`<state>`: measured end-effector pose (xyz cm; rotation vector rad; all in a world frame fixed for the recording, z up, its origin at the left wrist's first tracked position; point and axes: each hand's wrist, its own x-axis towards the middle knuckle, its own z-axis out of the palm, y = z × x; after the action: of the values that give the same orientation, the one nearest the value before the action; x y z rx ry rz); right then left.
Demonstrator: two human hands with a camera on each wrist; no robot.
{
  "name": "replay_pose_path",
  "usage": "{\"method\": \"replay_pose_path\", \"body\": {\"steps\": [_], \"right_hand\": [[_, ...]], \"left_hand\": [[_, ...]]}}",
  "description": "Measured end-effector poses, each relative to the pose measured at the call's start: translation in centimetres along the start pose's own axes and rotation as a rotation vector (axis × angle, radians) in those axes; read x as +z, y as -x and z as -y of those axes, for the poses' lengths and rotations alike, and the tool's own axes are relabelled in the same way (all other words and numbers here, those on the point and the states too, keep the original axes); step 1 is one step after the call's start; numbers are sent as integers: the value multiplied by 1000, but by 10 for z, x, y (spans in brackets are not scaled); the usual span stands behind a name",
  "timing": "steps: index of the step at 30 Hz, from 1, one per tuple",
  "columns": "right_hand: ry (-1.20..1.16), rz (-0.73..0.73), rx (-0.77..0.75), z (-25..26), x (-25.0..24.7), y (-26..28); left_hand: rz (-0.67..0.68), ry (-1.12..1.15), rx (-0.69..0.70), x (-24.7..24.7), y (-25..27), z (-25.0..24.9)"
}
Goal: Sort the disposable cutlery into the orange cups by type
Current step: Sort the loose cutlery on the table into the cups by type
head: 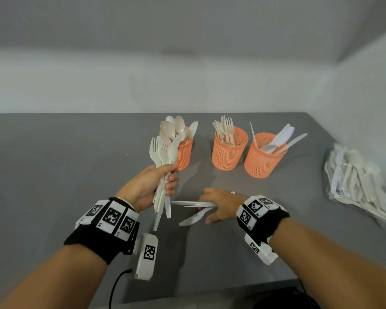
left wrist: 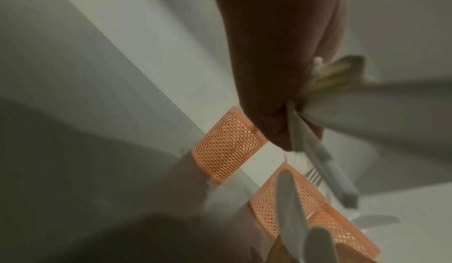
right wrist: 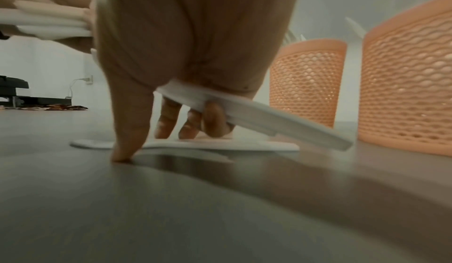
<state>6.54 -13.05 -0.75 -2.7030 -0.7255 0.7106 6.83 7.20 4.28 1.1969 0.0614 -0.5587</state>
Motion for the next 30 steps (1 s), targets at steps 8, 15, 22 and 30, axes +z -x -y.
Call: {"method": "replay_pose_path", "body": {"steps": [8, 15, 22, 30], "right_hand": [[322, -71, 134, -10, 19, 12], [-9, -272, 270, -33, -19, 29], [-799, -994, 37, -42, -122, 61], [-834, -1192, 165, -102, -134, 44]], "left_hand": [[63, -19, 21, 27, -12, 8], [57, -4, 58, 44, -25, 12], [-49, -113, 63, 63, -41, 12], [67, 78, -11, 80, -47, 10]]}}
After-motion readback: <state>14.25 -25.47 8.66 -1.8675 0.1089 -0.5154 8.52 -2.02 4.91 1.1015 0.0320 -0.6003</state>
